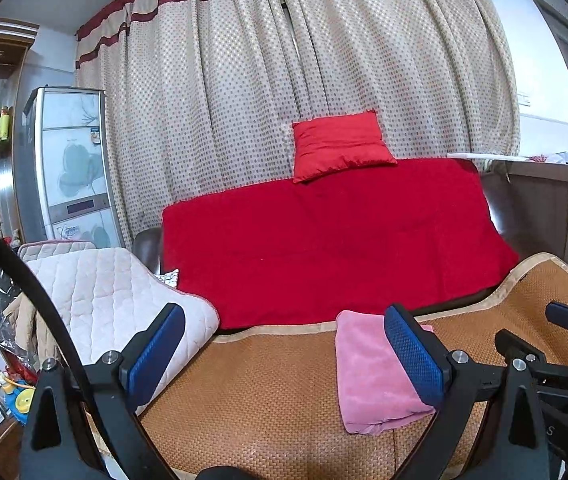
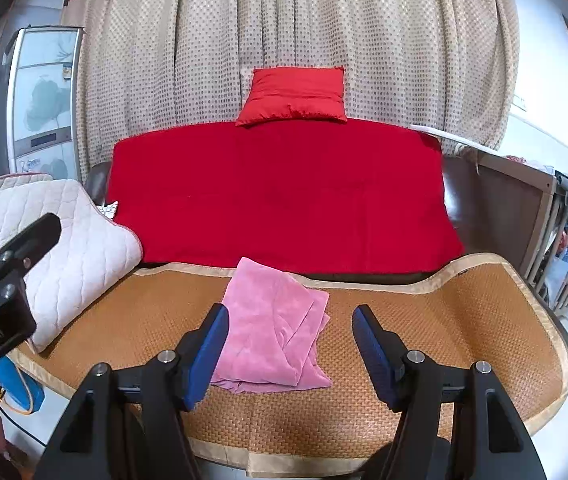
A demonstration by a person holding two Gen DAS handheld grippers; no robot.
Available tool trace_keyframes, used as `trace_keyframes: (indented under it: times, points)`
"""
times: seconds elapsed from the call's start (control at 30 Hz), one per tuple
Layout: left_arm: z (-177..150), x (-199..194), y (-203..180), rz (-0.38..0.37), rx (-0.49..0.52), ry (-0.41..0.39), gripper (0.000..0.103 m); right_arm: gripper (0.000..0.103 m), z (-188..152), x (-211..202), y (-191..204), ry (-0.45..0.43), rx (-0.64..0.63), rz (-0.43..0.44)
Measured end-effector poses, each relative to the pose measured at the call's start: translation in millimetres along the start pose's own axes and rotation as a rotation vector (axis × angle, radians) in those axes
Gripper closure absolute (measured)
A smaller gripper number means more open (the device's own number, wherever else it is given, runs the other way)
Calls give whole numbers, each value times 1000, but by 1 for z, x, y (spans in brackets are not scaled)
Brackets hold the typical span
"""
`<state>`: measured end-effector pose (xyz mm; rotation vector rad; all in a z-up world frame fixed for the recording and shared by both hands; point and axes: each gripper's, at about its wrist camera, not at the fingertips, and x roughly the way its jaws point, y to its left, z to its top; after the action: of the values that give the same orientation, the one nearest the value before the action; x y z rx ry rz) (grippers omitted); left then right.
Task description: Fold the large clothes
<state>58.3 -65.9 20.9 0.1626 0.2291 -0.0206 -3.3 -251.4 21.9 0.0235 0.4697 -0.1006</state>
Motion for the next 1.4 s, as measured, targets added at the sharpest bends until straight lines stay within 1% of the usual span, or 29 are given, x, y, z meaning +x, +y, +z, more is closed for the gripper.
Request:
trace_keyframes:
  times: [0.83,1.4]
  points:
    - [-3,-2,4,-7,-7,-5,3,34,-1,1,7,11,-19,5]
    - [-6,-1,7,-10,-14,9,3,34,-2,3,12,10,-24,7]
